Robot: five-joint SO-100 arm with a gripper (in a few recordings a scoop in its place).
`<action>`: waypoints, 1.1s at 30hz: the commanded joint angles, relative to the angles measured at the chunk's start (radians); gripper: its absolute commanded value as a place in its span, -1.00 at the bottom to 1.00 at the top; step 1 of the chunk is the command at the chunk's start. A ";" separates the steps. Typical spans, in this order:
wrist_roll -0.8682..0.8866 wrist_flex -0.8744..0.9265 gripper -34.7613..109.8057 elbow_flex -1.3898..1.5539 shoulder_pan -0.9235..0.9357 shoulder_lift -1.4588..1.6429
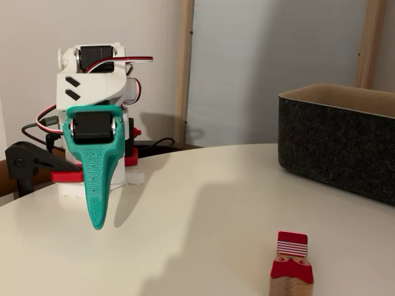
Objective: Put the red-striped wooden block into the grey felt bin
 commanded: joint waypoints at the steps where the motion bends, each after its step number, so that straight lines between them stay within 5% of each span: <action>1: 0.000 0.009 -0.52 0.012 0.011 0.032; 33: 0.043 0.009 -0.52 0.009 -0.015 0.028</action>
